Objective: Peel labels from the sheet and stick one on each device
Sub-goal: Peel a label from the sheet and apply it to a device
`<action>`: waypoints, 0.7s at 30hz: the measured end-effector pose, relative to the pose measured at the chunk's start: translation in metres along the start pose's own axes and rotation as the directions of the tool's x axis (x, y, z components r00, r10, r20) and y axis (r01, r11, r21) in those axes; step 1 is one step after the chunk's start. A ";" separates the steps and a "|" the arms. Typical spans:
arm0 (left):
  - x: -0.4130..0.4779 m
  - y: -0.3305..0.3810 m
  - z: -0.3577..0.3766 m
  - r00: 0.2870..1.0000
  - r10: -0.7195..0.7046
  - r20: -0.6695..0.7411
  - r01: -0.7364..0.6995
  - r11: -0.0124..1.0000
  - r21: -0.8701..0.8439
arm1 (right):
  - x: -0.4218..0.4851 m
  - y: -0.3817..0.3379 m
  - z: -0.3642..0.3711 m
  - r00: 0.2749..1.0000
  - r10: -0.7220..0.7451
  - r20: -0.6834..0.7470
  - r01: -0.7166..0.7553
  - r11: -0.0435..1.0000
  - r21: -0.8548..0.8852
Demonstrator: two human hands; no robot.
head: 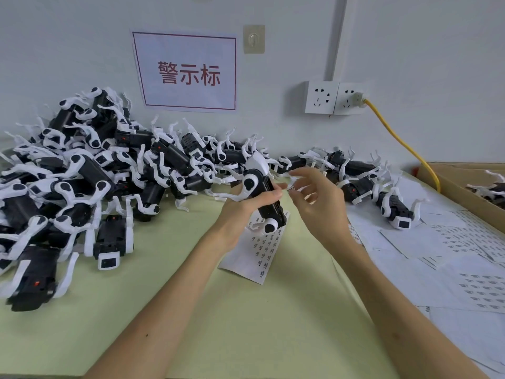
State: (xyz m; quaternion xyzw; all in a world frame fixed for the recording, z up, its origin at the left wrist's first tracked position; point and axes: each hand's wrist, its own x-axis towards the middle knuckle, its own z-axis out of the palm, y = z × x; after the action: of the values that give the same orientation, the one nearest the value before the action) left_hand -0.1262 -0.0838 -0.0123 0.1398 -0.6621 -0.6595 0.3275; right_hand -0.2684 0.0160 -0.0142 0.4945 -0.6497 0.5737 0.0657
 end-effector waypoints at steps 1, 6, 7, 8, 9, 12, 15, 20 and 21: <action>-0.001 0.000 0.001 1.000 0.009 0.006 -0.009 1.000 0.004 | 0.000 0.000 0.000 1.000 -0.005 -0.003 0.005 1.000 -0.012; -0.003 0.002 0.001 1.000 0.011 0.017 -0.011 1.000 0.006 | 0.000 0.002 -0.001 0.998 0.037 -0.053 -0.038 0.999 -0.014; -0.003 0.002 0.001 1.000 0.010 0.018 -0.010 1.000 0.007 | 0.000 0.001 -0.001 0.997 0.054 -0.062 -0.054 0.999 -0.004; -0.003 0.002 0.002 1.000 0.012 0.021 -0.012 1.000 0.008 | 0.000 0.001 -0.001 0.995 0.074 -0.067 -0.073 0.997 0.005; -0.003 0.002 0.002 0.999 0.014 0.031 -0.014 1.000 0.010 | 0.000 0.001 0.000 0.993 0.097 -0.070 -0.096 0.995 0.017; -0.005 0.004 0.003 0.998 -0.004 0.058 0.003 1.000 0.011 | 0.000 0.001 0.001 0.979 0.195 -0.054 -0.191 0.979 0.075; -0.007 0.003 0.006 0.995 -0.017 0.096 0.016 1.000 0.008 | -0.001 0.001 0.003 0.955 0.297 -0.030 -0.288 0.944 0.159; -0.006 0.000 0.007 0.994 -0.022 0.103 0.022 1.000 -0.005 | -0.002 0.001 0.005 0.935 0.355 -0.015 -0.346 0.919 0.188; -0.005 0.000 0.006 0.995 -0.016 0.096 0.019 1.000 -0.024 | -0.001 0.000 0.004 0.927 0.374 0.008 -0.369 0.909 0.195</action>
State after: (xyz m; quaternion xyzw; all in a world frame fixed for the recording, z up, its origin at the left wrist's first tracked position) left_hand -0.1258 -0.0763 -0.0135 0.1095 -0.6676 -0.6765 0.2911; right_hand -0.2661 0.0137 -0.0164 0.3575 -0.6721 0.6431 -0.0832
